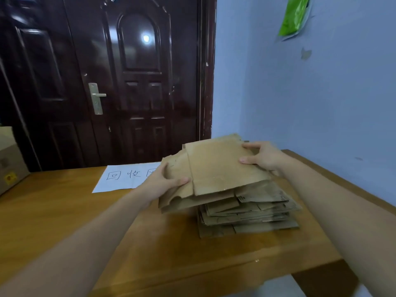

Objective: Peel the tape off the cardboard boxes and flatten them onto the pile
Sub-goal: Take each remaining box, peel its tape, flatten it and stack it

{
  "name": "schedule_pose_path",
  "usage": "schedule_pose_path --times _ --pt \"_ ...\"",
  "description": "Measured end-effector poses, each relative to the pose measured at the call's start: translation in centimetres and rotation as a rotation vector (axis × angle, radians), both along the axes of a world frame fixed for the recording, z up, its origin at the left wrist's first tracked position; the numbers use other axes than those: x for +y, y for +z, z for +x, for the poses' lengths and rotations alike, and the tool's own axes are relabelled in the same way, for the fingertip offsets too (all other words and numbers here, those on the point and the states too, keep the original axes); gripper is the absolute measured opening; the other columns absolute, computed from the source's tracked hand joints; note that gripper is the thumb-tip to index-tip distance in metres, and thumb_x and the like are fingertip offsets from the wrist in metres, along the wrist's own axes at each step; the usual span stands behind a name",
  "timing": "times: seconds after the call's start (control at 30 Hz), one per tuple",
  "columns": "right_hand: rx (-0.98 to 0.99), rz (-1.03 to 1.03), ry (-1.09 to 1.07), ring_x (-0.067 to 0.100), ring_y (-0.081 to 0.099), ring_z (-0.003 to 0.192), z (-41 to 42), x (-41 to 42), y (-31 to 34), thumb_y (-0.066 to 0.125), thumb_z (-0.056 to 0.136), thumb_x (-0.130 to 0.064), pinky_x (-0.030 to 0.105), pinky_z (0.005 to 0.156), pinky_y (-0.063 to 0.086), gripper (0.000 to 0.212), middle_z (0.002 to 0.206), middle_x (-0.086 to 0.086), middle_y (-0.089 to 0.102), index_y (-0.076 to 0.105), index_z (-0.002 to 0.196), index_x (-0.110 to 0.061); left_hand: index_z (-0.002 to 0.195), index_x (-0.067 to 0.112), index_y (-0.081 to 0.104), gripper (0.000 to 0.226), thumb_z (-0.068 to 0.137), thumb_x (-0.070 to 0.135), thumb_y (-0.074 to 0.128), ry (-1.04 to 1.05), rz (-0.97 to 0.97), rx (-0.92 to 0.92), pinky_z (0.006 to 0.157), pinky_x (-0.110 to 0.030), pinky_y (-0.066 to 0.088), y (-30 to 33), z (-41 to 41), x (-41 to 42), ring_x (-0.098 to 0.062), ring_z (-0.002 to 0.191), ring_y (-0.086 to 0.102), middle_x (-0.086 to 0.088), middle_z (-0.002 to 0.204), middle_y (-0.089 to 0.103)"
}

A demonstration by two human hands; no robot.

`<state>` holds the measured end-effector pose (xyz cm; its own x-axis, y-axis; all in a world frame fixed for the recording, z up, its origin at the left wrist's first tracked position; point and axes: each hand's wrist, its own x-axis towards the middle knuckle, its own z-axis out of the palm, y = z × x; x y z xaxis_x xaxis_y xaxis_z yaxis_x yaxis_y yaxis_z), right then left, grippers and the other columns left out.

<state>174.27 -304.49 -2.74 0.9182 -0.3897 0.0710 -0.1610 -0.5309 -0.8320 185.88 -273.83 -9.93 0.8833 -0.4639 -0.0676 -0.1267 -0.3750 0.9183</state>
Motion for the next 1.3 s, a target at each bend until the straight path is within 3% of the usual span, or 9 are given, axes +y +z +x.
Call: schedule_pose_path --times 0.1,0.23,0.4,0.6,0.67,0.73,0.9,1.17,1.3 --pt "0.117 -0.183 -0.073 0.025 0.044 0.140 -1.6 -3.7 -0.3 0.080 0.087 -0.030 0.037 0.110 0.035 0.051 0.156 0.003 0.044 0.064 0.136 -0.025 0.142 0.043 0.037 0.089 0.070 0.055 0.088 -0.075 0.072 -0.023 0.080 -0.024 0.051 1.2 -1.3 -3.6 -0.001 0.102 0.056 0.019 0.117 0.054" --pt "0.204 -0.387 -0.078 0.024 0.044 0.140 -3.6 -6.8 -2.9 0.072 0.092 -0.044 0.037 0.116 0.033 0.048 0.155 0.003 0.045 0.065 0.135 -0.024 0.156 0.031 0.030 0.143 0.035 0.092 0.075 -0.096 0.331 -0.073 0.107 -0.047 0.048 0.9 -2.6 -7.9 -0.026 0.128 0.050 -0.003 0.150 0.043" --pt "0.499 -0.545 0.054 0.027 0.034 0.147 -4.2 -6.8 -7.8 0.059 0.088 -0.071 0.042 0.119 0.030 0.082 0.162 0.002 0.035 0.039 0.156 -0.028 0.160 0.031 0.020 0.123 0.062 0.084 0.074 -0.112 0.618 -0.165 0.112 -0.050 0.043 -1.4 -3.4 -10.5 -0.036 0.139 0.041 -0.013 0.158 0.024" --pt "0.566 -0.688 0.167 0.029 0.036 0.146 -2.6 -5.8 -7.2 0.068 0.094 -0.047 0.046 0.119 0.031 0.075 0.162 0.002 0.036 0.033 0.158 -0.029 0.160 0.033 0.027 0.109 0.072 0.090 0.057 -0.263 0.879 -0.616 0.121 -0.056 0.023 -1.0 -2.7 -11.1 -0.035 0.153 0.015 -0.006 0.169 0.009" --pt "0.607 -0.669 0.218 0.028 0.031 0.149 -2.1 -5.2 -6.6 0.063 0.099 -0.041 0.046 0.122 0.027 0.072 0.165 0.001 0.030 0.025 0.160 -0.036 0.162 0.032 0.023 0.089 0.090 0.070 0.058 -0.459 0.818 -0.638 0.124 -0.052 0.020 -0.4 -2.4 -11.9 -0.031 0.155 0.015 -0.004 0.170 0.013" --pt "0.630 -0.657 0.246 0.028 0.028 0.151 -1.7 -4.7 -6.4 0.049 0.102 -0.054 0.046 0.122 0.024 0.066 0.167 0.001 0.026 0.022 0.160 -0.038 0.164 0.026 0.018 0.082 0.098 0.065 0.049 -0.545 0.795 -0.568 0.124 -0.047 0.023 -0.1 -2.5 -12.8 -0.028 0.153 0.022 -0.003 0.170 0.017" --pt "0.683 -0.785 0.246 0.034 0.022 0.152 -0.6 -3.0 -7.1 0.040 0.090 -0.080 0.054 0.122 0.024 0.087 0.169 0.006 0.013 0.008 0.161 -0.042 0.164 0.028 0.011 0.106 0.083 0.092 0.033 -0.499 0.930 -0.584 0.124 -0.051 0.022 -1.4 -3.7 -13.9 -0.033 0.156 0.015 -0.007 0.172 0.007" --pt "0.695 -0.821 0.278 0.029 0.033 0.147 0.2 -2.2 -6.6 0.050 0.093 -0.071 0.046 0.119 0.032 0.087 0.164 0.004 0.032 0.017 0.162 -0.030 0.163 0.026 0.019 0.107 0.081 0.092 0.037 -0.484 0.961 -0.629 0.119 -0.047 0.031 -1.5 -4.0 -14.1 -0.032 0.151 0.026 -0.009 0.169 0.019" --pt "0.679 -0.806 0.258 0.029 0.033 0.147 -0.1 -2.2 -6.9 0.050 0.094 -0.069 0.045 0.119 0.031 0.086 0.164 0.005 0.031 0.016 0.163 -0.029 0.164 0.028 0.014 0.107 0.081 0.092 0.035 -0.482 0.963 -0.642 0.122 -0.049 0.023 -1.9 -3.9 -14.0 -0.033 0.155 0.017 -0.008 0.171 0.011"
